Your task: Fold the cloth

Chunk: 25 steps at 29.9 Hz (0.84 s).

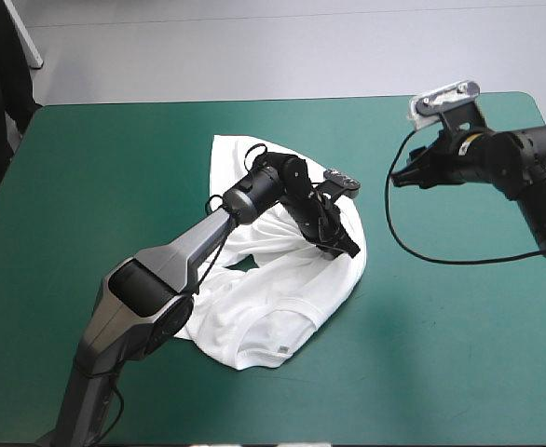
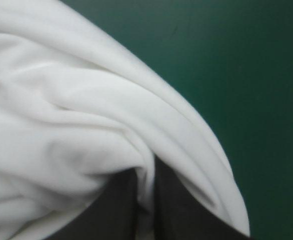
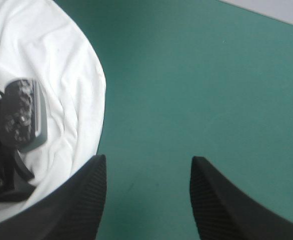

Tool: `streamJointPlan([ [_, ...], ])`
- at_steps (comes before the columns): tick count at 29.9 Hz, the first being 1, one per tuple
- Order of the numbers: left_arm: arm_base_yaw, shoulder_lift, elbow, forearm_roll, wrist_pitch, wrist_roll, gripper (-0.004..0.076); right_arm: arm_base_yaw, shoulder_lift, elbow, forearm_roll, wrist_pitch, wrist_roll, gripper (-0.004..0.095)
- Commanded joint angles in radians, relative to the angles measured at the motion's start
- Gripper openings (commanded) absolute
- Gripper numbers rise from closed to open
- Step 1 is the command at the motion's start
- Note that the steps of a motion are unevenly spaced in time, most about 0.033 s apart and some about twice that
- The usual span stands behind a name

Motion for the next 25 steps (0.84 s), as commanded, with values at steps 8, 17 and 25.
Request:
streamJointPlan([
  [8, 0.116, -0.125, -0.041, -0.013, 0.081, -0.049, 0.0576, 0.0, -0.089, 0.243, 0.048, -0.146, 0.005, 0.0484],
  [17, 0.237, -0.402, 0.166, 0.114, 0.082, -0.135, 0.054, 0.0, -0.042, 0.243, 0.11, -0.181, -0.002, 0.0484],
  [25, 0.256, -0.73, 0.771, 0.241, 0.08, -0.184, 0.0531, 0.0, 0.05, 0.238, 0.151, -0.226, -0.024, 0.0484],
])
